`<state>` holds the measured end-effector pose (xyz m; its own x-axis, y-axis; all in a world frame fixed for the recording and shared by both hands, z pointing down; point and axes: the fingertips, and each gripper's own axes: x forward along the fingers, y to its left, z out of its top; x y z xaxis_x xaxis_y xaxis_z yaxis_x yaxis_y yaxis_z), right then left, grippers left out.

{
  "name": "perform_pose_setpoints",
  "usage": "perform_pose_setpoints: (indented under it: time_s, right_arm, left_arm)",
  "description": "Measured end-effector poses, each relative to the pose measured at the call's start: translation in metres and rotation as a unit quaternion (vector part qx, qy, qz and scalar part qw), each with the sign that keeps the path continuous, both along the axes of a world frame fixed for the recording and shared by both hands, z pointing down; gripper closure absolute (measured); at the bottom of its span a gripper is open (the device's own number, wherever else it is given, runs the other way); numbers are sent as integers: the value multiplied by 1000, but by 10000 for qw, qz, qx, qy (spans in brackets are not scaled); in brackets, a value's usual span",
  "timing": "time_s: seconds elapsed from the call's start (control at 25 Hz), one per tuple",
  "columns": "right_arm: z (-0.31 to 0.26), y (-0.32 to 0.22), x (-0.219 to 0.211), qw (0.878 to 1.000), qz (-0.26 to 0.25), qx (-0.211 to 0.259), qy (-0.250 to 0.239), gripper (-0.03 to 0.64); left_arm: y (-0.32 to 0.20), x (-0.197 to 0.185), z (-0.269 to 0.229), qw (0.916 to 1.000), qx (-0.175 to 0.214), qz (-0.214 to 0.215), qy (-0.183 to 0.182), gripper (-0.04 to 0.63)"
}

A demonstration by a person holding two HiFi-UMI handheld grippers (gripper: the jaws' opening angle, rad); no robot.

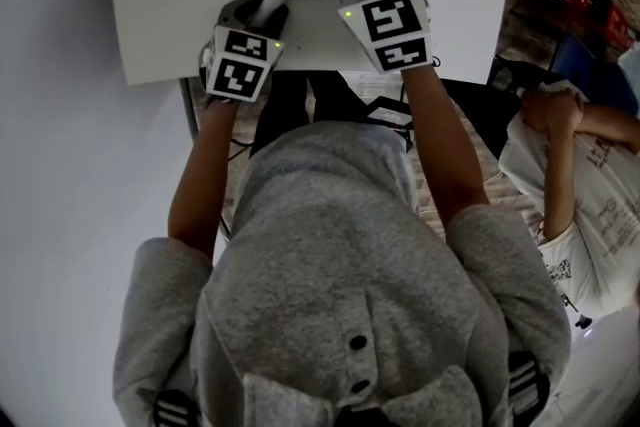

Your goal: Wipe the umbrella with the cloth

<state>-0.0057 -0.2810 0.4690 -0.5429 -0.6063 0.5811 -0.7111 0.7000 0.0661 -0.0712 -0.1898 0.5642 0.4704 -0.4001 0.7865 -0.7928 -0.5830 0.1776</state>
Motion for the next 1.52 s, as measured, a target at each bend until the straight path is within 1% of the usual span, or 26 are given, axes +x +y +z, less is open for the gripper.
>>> perform_pose_setpoints:
  time_s: [0.28,0.44,0.6,0.84,0.96,1.04,1.12,1.2,1.28,1.36,1.4,1.44,1.52]
  right_arm:
    - [5,12,-11,9997,-184,-100,-81,535]
    - [10,24,-28,9990,-372,-217,-109,535]
    - [7,26,-44,9977,-428,-425,-308,535]
    - [9,26,-59,9958,-639,-529,-399,537]
    - [6,30,-75,9936,-815,-621,-467,537]
    - [4,32,-85,9920,-817,-746,-616,537]
    - [1,30,-92,9879,-719,-961,-979,537]
    - [-8,22,-95,9788,-631,-1241,-1505,537]
    - [-19,14,-98,9627,-610,-1657,-2050,537]
    - [-24,4,-97,9449,-534,-2104,-2452,537]
    - [-23,-3,-93,9405,-454,-2239,-2514,537]
    - [-19,-10,-88,9409,-364,-2299,-2459,537]
    - [-9,-23,-78,9503,-221,-2304,-2082,537]
  left_arm:
    - [-1,6,1,10000,23,41,-38,442]
    - [-1,5,2,10000,4,31,-39,442]
    - [-2,2,-1,10000,30,8,-23,442]
    - [-3,6,3,10000,68,-11,-43,442]
    - [-3,4,2,10000,56,-23,-42,442]
    - [-2,1,1,10000,45,-37,-39,441]
    - [-2,1,2,10000,52,-48,-29,441]
    - [-4,3,1,9999,87,-53,-35,441]
    - [-6,5,-2,9999,109,-55,-58,441]
    - [-6,6,-4,9999,96,-66,-58,440]
    - [-5,6,-3,9999,85,-70,-55,441]
    - [-5,6,-1,9999,78,-72,-55,441]
    - [-3,5,1,9999,87,-83,-64,441]
